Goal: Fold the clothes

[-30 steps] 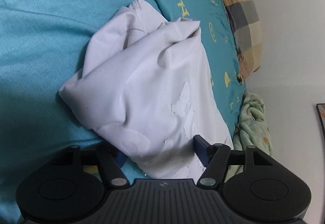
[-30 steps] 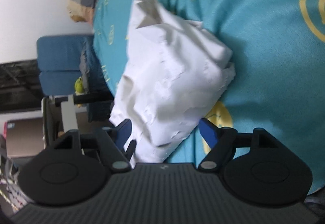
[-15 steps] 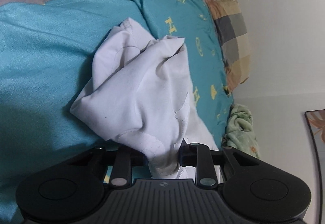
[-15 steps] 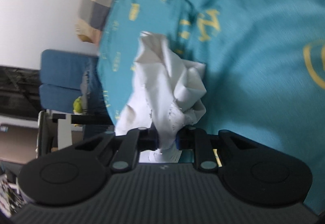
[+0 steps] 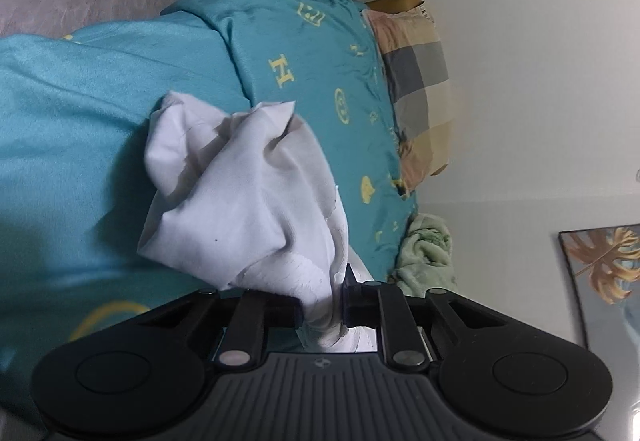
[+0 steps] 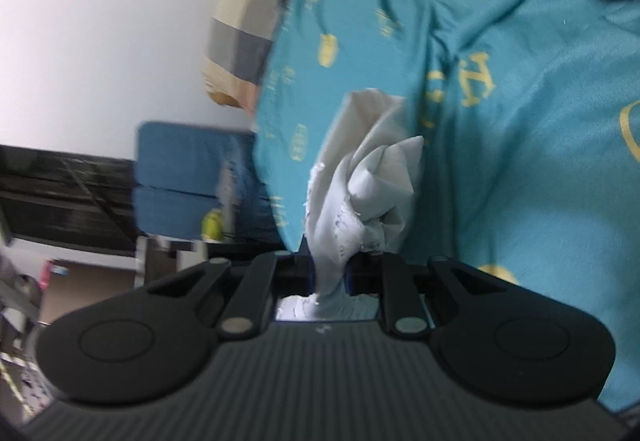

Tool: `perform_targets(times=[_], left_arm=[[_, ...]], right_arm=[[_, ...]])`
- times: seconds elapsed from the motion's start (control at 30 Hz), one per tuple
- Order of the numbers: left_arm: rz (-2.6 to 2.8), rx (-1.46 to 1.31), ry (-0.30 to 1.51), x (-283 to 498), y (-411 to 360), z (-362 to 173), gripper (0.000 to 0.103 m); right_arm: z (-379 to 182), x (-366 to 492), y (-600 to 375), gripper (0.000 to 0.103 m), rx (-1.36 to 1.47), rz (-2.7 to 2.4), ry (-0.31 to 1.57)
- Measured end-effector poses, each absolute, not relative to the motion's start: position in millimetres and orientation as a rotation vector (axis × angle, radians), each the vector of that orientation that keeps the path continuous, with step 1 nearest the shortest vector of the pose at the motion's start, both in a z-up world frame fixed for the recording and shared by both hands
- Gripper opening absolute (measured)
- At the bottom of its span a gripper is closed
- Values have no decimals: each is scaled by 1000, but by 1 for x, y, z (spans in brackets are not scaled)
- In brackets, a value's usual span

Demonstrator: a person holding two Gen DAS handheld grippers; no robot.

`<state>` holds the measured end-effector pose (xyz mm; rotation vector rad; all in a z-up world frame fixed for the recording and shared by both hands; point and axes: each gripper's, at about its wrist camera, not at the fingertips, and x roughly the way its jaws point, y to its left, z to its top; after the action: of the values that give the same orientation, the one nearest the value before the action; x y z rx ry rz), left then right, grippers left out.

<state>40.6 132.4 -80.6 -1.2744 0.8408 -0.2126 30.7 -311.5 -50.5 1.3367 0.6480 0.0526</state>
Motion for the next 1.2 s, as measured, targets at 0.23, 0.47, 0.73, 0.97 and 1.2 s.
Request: perform_targets(times=[0.23,0.47,0.73,0.97,1.2], left_arm=[[-262,-1217,842,13,95,-3,17],[-345,-1134,896,25,0,61,17],[-532,-1004,919,86,-190,121,17],[-747,-940,976,134,-376,152,17],[-921,-815,1000,122,-490,112,17]], right_arm=[[3,-3,-372,16,1346,47,531],[57,-36,-432,16,1353,41,414],[127,-58,-545,17,1287,-22,275],[188,-75,-675,17,1141,-192,161],[173,-110,-742,17,1055,-334,125]])
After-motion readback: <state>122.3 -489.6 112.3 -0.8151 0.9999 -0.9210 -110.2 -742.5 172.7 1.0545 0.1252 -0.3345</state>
